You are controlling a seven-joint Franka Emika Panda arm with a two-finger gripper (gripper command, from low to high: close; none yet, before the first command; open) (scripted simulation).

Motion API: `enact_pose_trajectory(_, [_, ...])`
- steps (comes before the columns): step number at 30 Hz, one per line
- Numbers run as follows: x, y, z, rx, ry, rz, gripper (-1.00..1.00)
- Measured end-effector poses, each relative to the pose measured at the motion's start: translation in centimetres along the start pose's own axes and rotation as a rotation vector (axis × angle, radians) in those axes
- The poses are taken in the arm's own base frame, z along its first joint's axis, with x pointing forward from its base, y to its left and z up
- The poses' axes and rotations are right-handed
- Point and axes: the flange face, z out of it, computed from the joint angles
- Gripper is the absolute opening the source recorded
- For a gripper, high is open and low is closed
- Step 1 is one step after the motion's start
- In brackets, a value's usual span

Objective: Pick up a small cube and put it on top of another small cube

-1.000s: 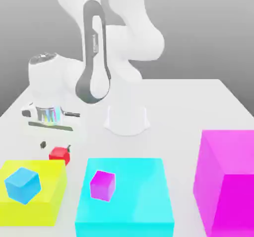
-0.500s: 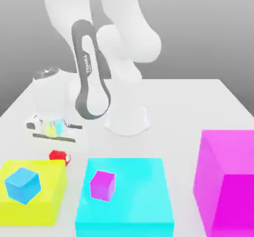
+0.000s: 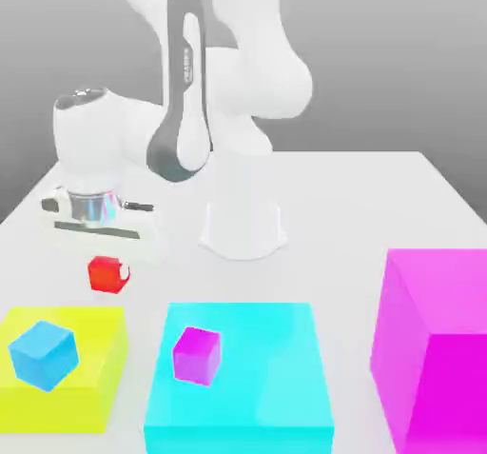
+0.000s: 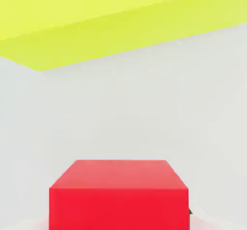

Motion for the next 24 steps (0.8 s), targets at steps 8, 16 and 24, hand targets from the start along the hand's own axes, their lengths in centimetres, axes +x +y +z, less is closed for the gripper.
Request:
enact_pose_trajectory(8, [0.9, -9.9, -4.1, 0.003, -0.002, 0.038, -1.00])
enact_pose_trajectory(16, [-2.0, -20.2, -9.4, 0.002, -0.002, 0.076, -1.00])
enact_pose_trajectory(24, [-3.7, -23.4, -5.4, -0.001, 0.001, 0.089, 1.00])
